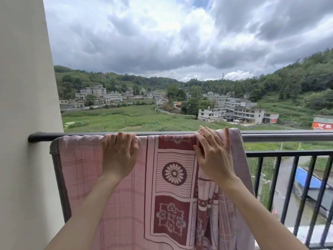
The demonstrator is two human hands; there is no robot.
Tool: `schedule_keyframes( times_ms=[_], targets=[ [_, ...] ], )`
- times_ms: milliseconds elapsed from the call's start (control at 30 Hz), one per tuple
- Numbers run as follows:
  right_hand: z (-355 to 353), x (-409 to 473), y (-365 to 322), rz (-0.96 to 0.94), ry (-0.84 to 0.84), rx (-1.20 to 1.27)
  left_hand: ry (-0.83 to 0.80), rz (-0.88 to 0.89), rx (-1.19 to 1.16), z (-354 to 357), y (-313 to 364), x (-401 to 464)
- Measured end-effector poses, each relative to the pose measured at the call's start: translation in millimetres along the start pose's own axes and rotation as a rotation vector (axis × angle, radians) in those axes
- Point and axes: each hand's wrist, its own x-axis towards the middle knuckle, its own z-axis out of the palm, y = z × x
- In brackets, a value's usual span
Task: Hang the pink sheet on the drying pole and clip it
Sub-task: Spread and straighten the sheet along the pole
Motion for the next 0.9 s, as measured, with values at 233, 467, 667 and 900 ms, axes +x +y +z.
schedule_keyframes(
  times_ms=[233, 467, 667, 900],
  targets=[
    [-26, -26, 21, 0.523, 0.103, 0.388, -0.049, -0.036, -0.017, -4, 24, -5],
    [-30, -13, 21, 0.948, -0.102, 0.706, -0.144, 0.227, -0.065, 17, 93, -3],
    [-38, 2, 15, 0.856, -0.241, 0.663, -0.015, 0.19, -0.07, 37, 97, 2],
    [-49, 3, 12, 0.99, -0.262, 1.113, 0.013, 0.189, -0.097, 38, 98, -1]
  ],
)
